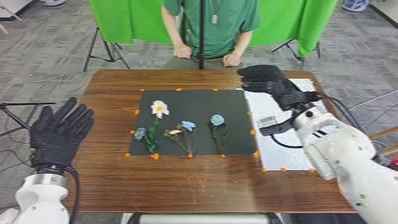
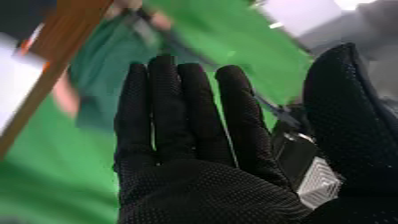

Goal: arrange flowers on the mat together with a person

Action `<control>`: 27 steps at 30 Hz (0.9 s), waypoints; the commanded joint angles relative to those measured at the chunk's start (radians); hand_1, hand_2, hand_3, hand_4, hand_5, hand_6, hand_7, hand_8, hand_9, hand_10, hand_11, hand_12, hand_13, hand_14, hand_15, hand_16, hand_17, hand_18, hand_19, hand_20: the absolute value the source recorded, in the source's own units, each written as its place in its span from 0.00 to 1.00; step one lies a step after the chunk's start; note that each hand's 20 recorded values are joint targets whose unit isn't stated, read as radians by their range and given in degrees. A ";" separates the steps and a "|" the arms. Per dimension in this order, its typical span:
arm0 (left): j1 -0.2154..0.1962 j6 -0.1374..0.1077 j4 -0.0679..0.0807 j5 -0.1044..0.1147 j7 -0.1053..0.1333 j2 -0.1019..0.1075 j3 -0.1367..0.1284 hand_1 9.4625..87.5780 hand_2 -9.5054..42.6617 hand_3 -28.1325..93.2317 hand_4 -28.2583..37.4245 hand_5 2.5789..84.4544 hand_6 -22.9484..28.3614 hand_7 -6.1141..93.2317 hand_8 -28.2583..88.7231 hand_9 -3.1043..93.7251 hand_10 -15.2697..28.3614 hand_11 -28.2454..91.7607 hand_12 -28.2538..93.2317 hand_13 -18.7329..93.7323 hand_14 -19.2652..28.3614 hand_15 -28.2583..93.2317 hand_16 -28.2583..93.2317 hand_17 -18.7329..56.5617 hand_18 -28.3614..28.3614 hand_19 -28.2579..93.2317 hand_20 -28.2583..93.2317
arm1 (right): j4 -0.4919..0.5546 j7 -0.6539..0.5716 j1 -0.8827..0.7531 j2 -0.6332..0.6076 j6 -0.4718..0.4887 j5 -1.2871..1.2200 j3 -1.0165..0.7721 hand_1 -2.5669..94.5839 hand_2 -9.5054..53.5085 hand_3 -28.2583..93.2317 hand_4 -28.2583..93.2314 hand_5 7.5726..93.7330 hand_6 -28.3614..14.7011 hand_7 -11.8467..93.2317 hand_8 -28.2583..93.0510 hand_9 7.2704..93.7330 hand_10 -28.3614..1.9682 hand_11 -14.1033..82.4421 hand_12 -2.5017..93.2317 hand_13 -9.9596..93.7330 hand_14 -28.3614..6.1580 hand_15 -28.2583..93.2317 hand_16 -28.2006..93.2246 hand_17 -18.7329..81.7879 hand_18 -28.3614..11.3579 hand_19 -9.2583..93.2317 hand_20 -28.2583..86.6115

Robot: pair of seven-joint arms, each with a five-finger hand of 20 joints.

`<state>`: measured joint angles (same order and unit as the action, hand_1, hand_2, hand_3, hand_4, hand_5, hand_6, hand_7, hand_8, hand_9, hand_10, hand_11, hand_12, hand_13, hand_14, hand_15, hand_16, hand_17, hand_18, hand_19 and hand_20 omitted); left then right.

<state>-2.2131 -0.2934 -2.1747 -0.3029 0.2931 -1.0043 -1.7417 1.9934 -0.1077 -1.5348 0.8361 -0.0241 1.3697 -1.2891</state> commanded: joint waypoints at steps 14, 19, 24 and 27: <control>-0.010 0.031 0.007 0.111 0.060 0.000 -0.042 0.14 0.52 0.81 0.00 0.47 0.62 0.16 0.17 0.39 0.70 0.38 0.30 0.39 0.71 0.45 0.17 0.18 0.74 0.50 0.31 | 0.021 0.042 -0.372 0.179 0.107 -0.503 -0.435 0.30 0.13 0.83 0.05 0.41 0.56 0.22 0.17 0.35 0.41 0.18 0.22 0.40 0.37 0.37 0.43 0.30 0.27 0.53 0.36; -0.014 0.031 0.007 0.106 0.055 -0.005 -0.040 0.15 0.52 0.81 0.00 0.48 0.62 0.16 0.17 0.39 0.70 0.38 0.30 0.39 0.70 0.45 0.18 0.18 0.74 0.50 0.31 | 0.023 0.047 -0.373 0.184 0.108 -0.501 -0.441 0.31 0.10 0.83 0.05 0.41 0.56 0.22 0.17 0.35 0.42 0.18 0.21 0.39 0.38 0.36 0.43 0.29 0.27 0.52 0.36; -0.007 0.031 0.008 0.105 0.053 -0.007 -0.034 0.15 0.52 0.81 0.00 0.48 0.62 0.16 0.17 0.39 0.70 0.38 0.30 0.40 0.70 0.45 0.17 0.18 0.74 0.50 0.31 | 0.028 0.043 -0.378 0.187 0.120 -0.492 -0.448 0.31 0.10 0.83 0.05 0.41 0.56 0.22 0.17 0.35 0.42 0.18 0.22 0.40 0.38 0.35 0.44 0.29 0.28 0.52 0.37; -0.009 0.026 0.006 0.113 0.057 -0.007 -0.033 0.15 0.52 0.81 0.00 0.48 0.62 0.16 0.17 0.39 0.70 0.38 0.30 0.39 0.70 0.45 0.17 0.18 0.74 0.50 0.31 | 0.028 0.049 -0.377 0.185 0.112 -0.478 -0.445 0.32 0.07 0.84 0.05 0.41 0.57 0.23 0.17 0.35 0.42 0.18 0.22 0.40 0.39 0.35 0.45 0.29 0.28 0.52 0.37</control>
<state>-2.2108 -0.2573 -2.1676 -0.1911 0.3549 -1.0020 -1.7842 2.0113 -0.0741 -1.9031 1.0166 0.0888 0.8677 -1.7257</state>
